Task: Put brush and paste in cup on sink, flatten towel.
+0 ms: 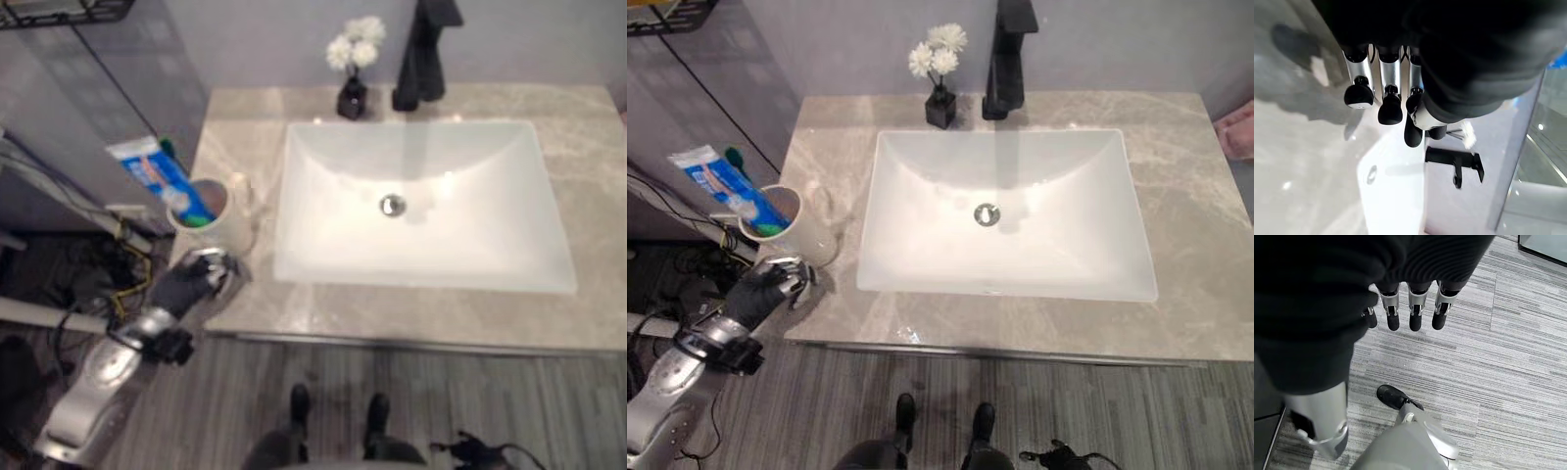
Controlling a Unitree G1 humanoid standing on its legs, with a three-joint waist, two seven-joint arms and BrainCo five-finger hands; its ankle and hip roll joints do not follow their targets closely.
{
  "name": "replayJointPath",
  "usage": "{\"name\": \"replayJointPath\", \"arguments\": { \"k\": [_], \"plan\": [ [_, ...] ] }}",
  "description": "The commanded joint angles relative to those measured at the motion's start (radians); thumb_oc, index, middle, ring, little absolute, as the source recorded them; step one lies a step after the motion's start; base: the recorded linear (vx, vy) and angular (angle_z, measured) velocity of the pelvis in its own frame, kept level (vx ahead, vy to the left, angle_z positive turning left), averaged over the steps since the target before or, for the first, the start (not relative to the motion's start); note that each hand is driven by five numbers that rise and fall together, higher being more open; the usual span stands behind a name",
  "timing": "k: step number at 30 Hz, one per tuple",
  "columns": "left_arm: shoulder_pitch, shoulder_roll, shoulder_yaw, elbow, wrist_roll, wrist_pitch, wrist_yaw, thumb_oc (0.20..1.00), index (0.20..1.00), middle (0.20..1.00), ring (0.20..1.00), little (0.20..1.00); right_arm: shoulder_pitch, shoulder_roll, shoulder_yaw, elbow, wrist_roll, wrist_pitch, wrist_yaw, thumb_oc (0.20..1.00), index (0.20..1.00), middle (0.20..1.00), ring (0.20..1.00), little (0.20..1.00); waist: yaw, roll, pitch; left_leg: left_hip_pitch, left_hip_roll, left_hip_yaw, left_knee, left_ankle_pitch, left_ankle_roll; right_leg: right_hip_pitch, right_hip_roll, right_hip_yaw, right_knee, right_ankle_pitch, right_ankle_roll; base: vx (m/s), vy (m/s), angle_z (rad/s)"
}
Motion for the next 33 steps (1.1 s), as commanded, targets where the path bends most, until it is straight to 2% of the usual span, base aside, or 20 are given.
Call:
{"name": "replayJointPath", "arguments": {
  "k": [1,11,22,25,33],
  "plan": [
    [-0.03,-0.035,0.042,-0.042,0.009,-0.061,0.037,0.2,0.2,0.2,0.2,0.2,-0.012,-0.002,0.043,-0.009,0.036,0.004,-0.02,1.0,1.0,1.0,1.0,1.0,-0.03,-0.006,-0.01,-0.029,0.038,-0.001,0.012,-0.015,-0.01,0.014,-0.03,0.026,-0.001,-0.011,0.024,0.02,-0.011,-0.09],
    [-0.101,-0.103,0.064,0.015,0.085,-0.08,0.105,0.2,0.2,0.2,0.2,0.2,-0.022,-0.005,0.04,-0.028,0.052,0.002,-0.031,1.0,1.0,1.0,1.0,1.0,-0.036,-0.02,0.0,-0.044,0.045,0.007,0.012,-0.017,-0.009,-0.009,-0.024,0.04,-0.001,-0.011,0.022,0.01,-0.004,-0.07],
    [-0.163,-0.126,0.08,0.067,0.118,-0.093,0.144,0.2,0.2,0.2,0.2,0.2,-0.023,-0.004,0.045,-0.042,0.062,0.002,-0.032,1.0,1.0,1.0,1.0,1.0,-0.041,-0.038,0.018,-0.063,0.048,0.008,0.012,-0.014,-0.009,-0.031,-0.02,0.05,-0.001,-0.007,0.021,0.0,0.0,-0.01],
    [-0.176,-0.144,0.096,0.079,0.124,-0.103,0.166,0.2,0.2,0.2,0.2,0.2,-0.025,-0.006,0.001,-0.04,0.121,-0.006,-0.045,1.0,1.0,1.0,1.0,1.0,-0.043,-0.042,0.023,-0.074,0.047,0.01,0.012,-0.014,-0.007,-0.045,-0.021,0.055,-0.001,-0.004,0.023,0.01,0.011,-0.02],
    [-0.184,-0.122,0.137,0.089,0.128,-0.118,0.18,0.2,0.2,0.2,0.2,0.2,-0.039,-0.021,-0.01,-0.034,0.131,-0.007,-0.047,1.0,1.0,1.0,1.0,1.0,-0.037,-0.049,0.023,-0.1,0.05,0.014,0.012,-0.012,-0.007,-0.078,-0.019,0.067,-0.001,0.003,0.028,0.02,0.021,-0.06]
  ]
}}
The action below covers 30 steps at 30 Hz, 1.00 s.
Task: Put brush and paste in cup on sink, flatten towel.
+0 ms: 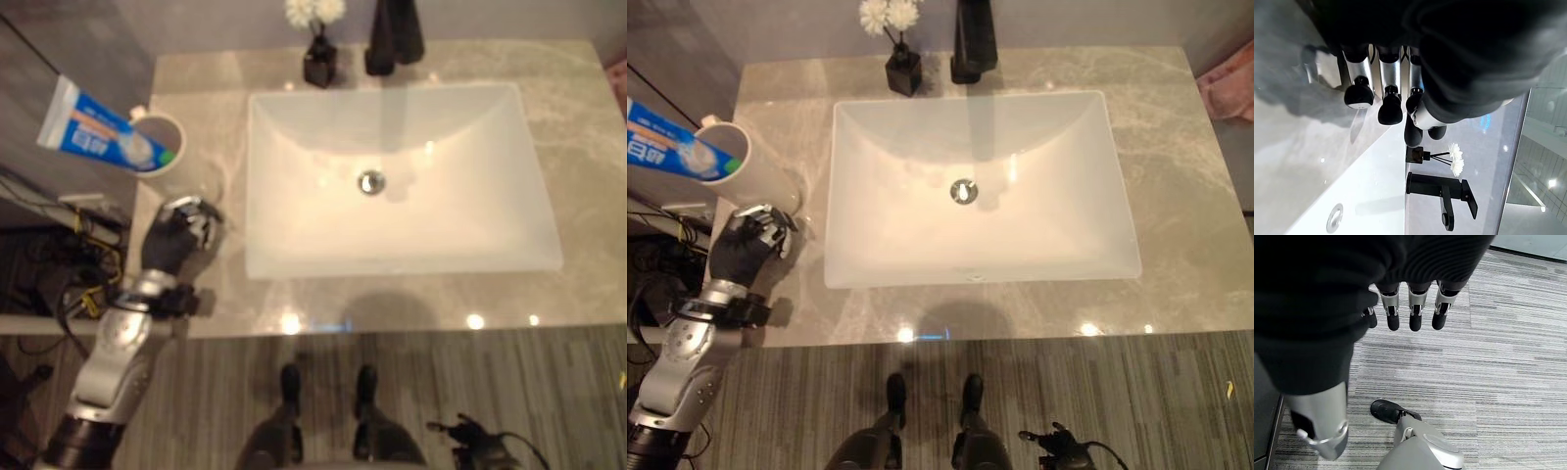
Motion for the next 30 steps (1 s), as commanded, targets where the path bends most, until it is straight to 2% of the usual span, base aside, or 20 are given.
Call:
{"name": "replayJointPath", "arguments": {
  "k": [1,13,30],
  "plan": [
    [0.008,0.02,0.07,0.005,0.014,-0.06,0.019,0.2,0.2,0.2,0.2,0.2,-0.023,-0.017,0.011,0.004,0.031,-0.001,-0.01,1.0,1.0,1.0,1.0,1.0,-0.005,-0.02,-0.013,-0.028,0.037,-0.032,0.012,-0.013,-0.007,0.018,-0.032,0.019,-0.001,-0.018,0.038,0.01,0.014,-0.05],
    [0.116,0.06,0.176,-0.023,0.003,-0.066,0.005,0.2,0.2,0.2,0.2,0.2,-0.011,-0.013,0.007,0.013,0.024,-0.004,0.0,1.0,1.0,1.0,1.0,1.0,0.012,-0.019,-0.02,-0.019,0.038,-0.031,0.012,-0.018,-0.006,0.025,-0.03,0.015,-0.001,-0.026,0.039,0.01,0.003,-0.01],
    [0.054,0.086,0.172,-0.005,0.037,-0.075,0.022,0.2,0.2,0.2,0.2,0.2,-0.017,-0.021,0.021,-0.002,0.025,-0.008,0.004,1.0,1.0,1.0,1.0,1.0,0.01,-0.016,-0.018,-0.032,0.04,-0.02,0.012,-0.016,-0.007,0.001,-0.027,0.029,-0.001,-0.019,0.041,0.0,0.0,0.0]
  ]
}}
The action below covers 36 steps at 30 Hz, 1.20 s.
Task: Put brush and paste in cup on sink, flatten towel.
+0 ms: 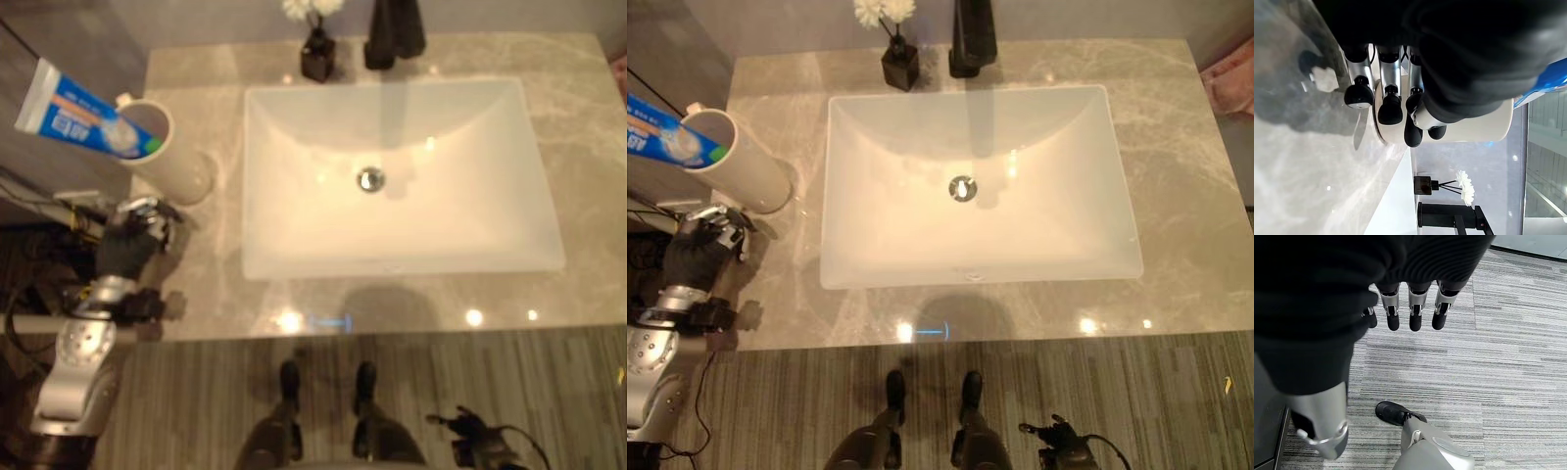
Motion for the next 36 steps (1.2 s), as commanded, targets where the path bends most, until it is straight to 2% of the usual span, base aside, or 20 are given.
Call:
{"name": "replayJointPath", "arguments": {
  "k": [1,9,16,30,33,36],
  "plan": [
    [-0.03,0.043,0.051,-0.012,0.026,-0.068,0.027,0.2,0.2,0.2,0.2,0.2,0.006,-0.018,0.015,-0.003,0.028,-0.003,0.002,1.0,1.0,1.0,1.0,1.0,-0.003,-0.015,-0.02,-0.03,0.038,-0.026,0.012,-0.016,-0.007,0.007,-0.029,0.02,-0.001,-0.02,0.042,0.01,-0.008,-0.06],
    [-0.12,0.07,0.057,0.027,0.041,-0.089,0.068,0.2,0.2,0.2,0.2,0.2,0.012,-0.029,0.007,-0.006,0.043,-0.007,0.0,1.0,1.0,1.0,1.0,1.0,-0.014,-0.019,-0.012,-0.062,0.04,-0.03,0.012,-0.011,-0.011,-0.018,-0.027,0.019,-0.001,-0.016,0.044,0.01,-0.004,-0.02],
    [-0.217,0.078,0.014,0.097,0.032,-0.093,0.1,0.2,0.2,0.2,0.2,0.2,-0.002,-0.034,0.012,-0.019,0.057,-0.008,-0.005,1.0,1.0,1.0,1.0,1.0,-0.025,-0.023,-0.008,-0.096,0.041,-0.031,0.012,-0.004,-0.012,-0.057,-0.028,0.023,-0.001,-0.005,0.049,0.0,0.0,0.0],
    [-0.452,0.12,-0.07,0.244,0.069,-0.107,0.17,0.2,0.2,0.2,0.2,0.2,-0.025,-0.038,0.042,-0.042,0.074,-0.018,-0.01,1.0,1.0,1.0,1.0,1.0,-0.054,-0.053,-0.005,-0.168,0.062,-0.001,0.012,0.009,-0.018,-0.154,-0.014,0.078,-0.001,0.026,0.059,0.01,0.008,-0.1],
    [-0.446,0.118,-0.065,0.246,0.087,-0.104,0.173,0.2,0.2,0.2,0.2,0.2,-0.023,-0.032,0.044,-0.047,0.079,-0.021,-0.009,1.0,1.0,1.0,1.0,1.0,-0.054,-0.055,-0.006,-0.164,0.065,0.002,0.012,0.008,-0.019,-0.156,-0.01,0.087,-0.001,0.027,0.06,0.01,-0.012,-0.07],
    [-0.365,0.117,-0.021,0.214,0.096,-0.098,0.157,0.2,0.2,0.2,0.2,0.2,-0.015,-0.027,0.04,-0.045,0.072,-0.019,-0.005,1.0,1.0,1.0,1.0,1.0,-0.046,-0.054,-0.008,-0.143,0.067,0.012,0.012,0.004,-0.019,-0.144,-0.007,0.097,-0.001,0.024,0.056,0.01,-0.021,-0.1]
  ]
}}
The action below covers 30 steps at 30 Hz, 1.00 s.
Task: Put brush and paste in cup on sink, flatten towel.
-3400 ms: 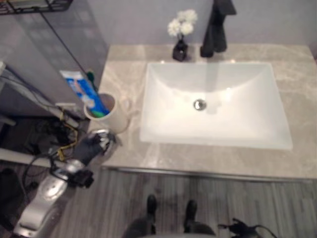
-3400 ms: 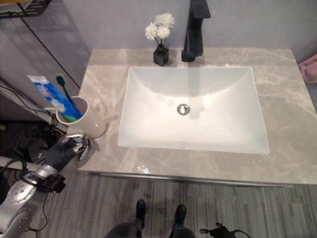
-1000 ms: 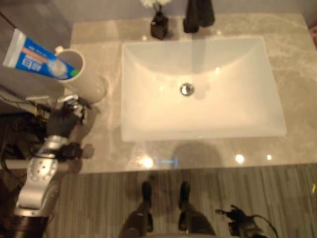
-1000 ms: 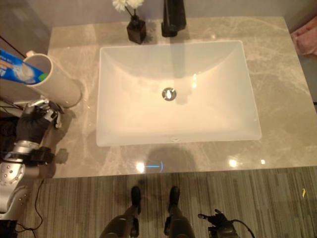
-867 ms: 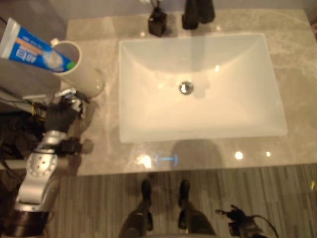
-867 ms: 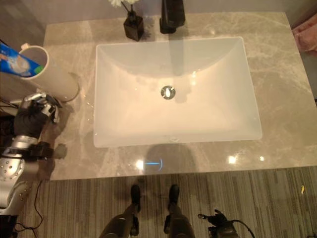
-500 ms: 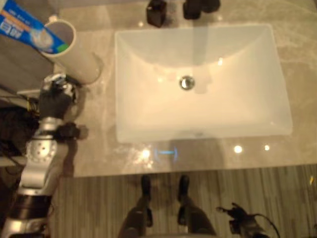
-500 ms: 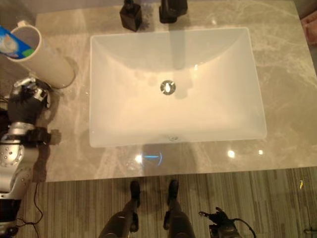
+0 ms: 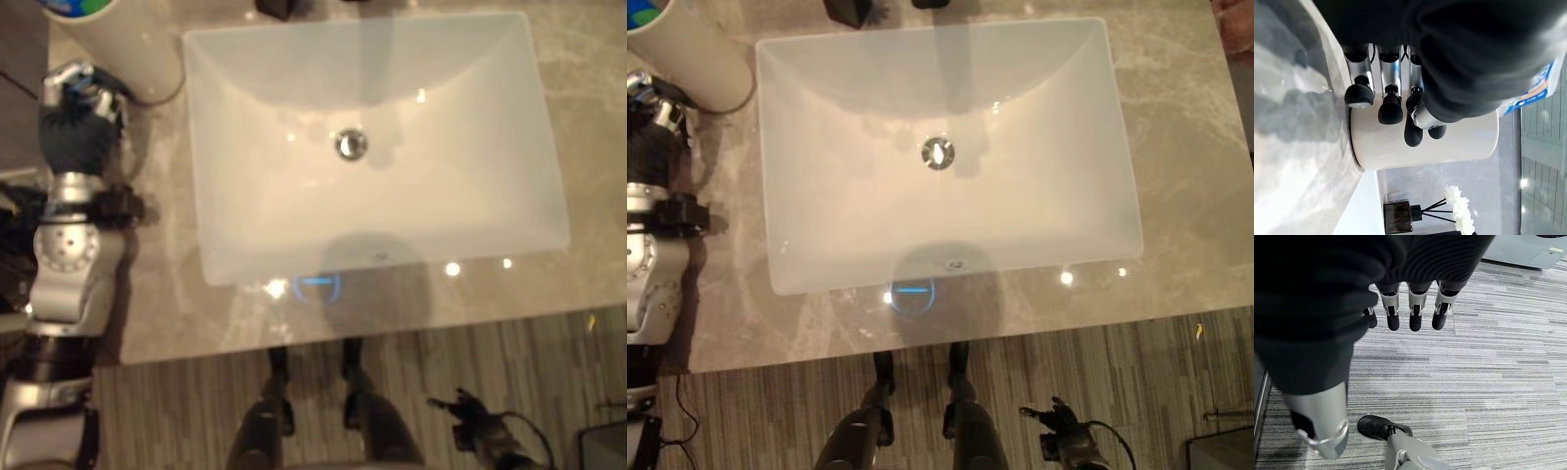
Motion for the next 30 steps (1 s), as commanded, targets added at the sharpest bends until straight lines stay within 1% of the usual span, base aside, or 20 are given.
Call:
{"name": "replayJointPath", "arguments": {
  "k": [1,2,4,5,8,11,17,24,30],
  "plan": [
    [0.094,0.016,0.008,-0.001,0.036,-0.024,0.004,0.2,0.2,0.2,0.2,0.2,0.008,-0.001,0.019,0.02,0.029,0.001,-0.009,1.0,1.0,1.0,1.0,1.0,-0.008,-0.004,-0.024,-0.006,0.053,-0.056,0.011,-0.007,-0.019,0.029,-0.024,0.018,-0.002,-0.021,0.067,0.01,-0.035,-0.11],
    [0.176,0.005,0.051,-0.041,0.032,-0.018,-0.016,0.2,0.2,0.2,0.2,0.2,0.019,0.0,0.013,0.025,0.019,0.004,-0.004,1.0,1.0,1.0,1.0,1.0,-0.001,-0.002,-0.027,0.014,0.055,-0.053,0.011,-0.011,-0.019,0.044,-0.022,0.02,-0.002,-0.026,0.063,0.0,-0.038,-0.1],
    [0.221,-0.003,0.07,-0.065,0.031,-0.012,-0.028,0.2,0.2,0.2,0.2,0.2,0.022,-0.002,0.009,0.029,0.013,0.006,-0.002,1.0,1.0,1.0,1.0,1.0,0.004,0.0,-0.029,0.024,0.055,-0.051,0.011,-0.013,-0.02,0.052,-0.022,0.019,-0.002,-0.029,0.061,0.0,-0.039,-0.11],
    [0.285,-0.015,0.095,-0.104,0.024,-0.007,-0.052,0.2,0.2,0.2,0.2,0.2,0.026,-0.003,0.0,0.033,0.005,0.008,0.0,1.0,1.0,1.0,1.0,1.0,0.012,0.005,-0.034,0.037,0.055,-0.053,0.011,-0.016,-0.02,0.067,-0.022,0.017,-0.002,-0.035,0.058,-0.02,-0.041,-0.12],
    [0.343,-0.023,0.106,-0.146,0.008,-0.003,-0.087,0.2,0.2,0.2,0.2,0.2,0.023,-0.009,-0.007,0.037,-0.003,0.007,0.002,1.0,1.0,1.0,1.0,1.0,0.023,0.013,-0.041,0.052,0.056,-0.055,0.011,-0.018,-0.02,0.084,-0.021,0.009,-0.002,-0.042,0.055,-0.03,-0.047,-0.05],
    [0.35,-0.027,0.1,-0.159,-0.007,-0.006,-0.101,0.2,0.2,0.2,0.2,0.2,0.019,-0.012,-0.007,0.035,-0.003,0.002,0.005,1.0,1.0,1.0,1.0,1.0,0.027,0.02,-0.047,0.052,0.057,-0.055,0.011,-0.016,-0.022,0.085,-0.022,0.002,-0.002,-0.043,0.055,-0.05,-0.032,0.06],
    [0.296,-0.033,0.064,-0.132,0.002,-0.005,-0.094,0.2,0.2,0.2,0.2,0.2,0.015,-0.012,0.002,0.033,-0.005,-0.002,0.006,1.0,1.0,1.0,1.0,1.0,0.02,0.027,-0.049,0.046,0.056,-0.053,0.011,-0.013,-0.023,0.078,-0.022,-0.002,-0.002,-0.038,0.053,-0.03,-0.014,0.04],
    [0.164,-0.051,0.004,-0.051,0.029,0.0,-0.054,0.2,0.2,0.2,0.2,0.2,0.032,-0.008,0.018,0.041,-0.011,0.0,0.007,1.0,1.0,1.0,1.0,1.0,-0.006,0.022,-0.051,0.027,0.057,-0.038,0.011,-0.01,-0.023,0.049,-0.022,0.008,-0.002,-0.025,0.055,-0.01,-0.008,-0.02],
    [0.083,-0.053,-0.015,0.022,0.054,-0.003,-0.019,0.2,0.2,0.2,0.2,0.2,0.034,-0.01,0.019,0.031,-0.004,0.0,0.008,1.0,1.0,1.0,1.0,1.0,-0.02,0.019,-0.055,0.013,0.057,-0.029,0.011,-0.008,-0.024,0.028,-0.023,0.018,-0.002,-0.018,0.059,0.02,0.001,-0.07]
  ]
}}
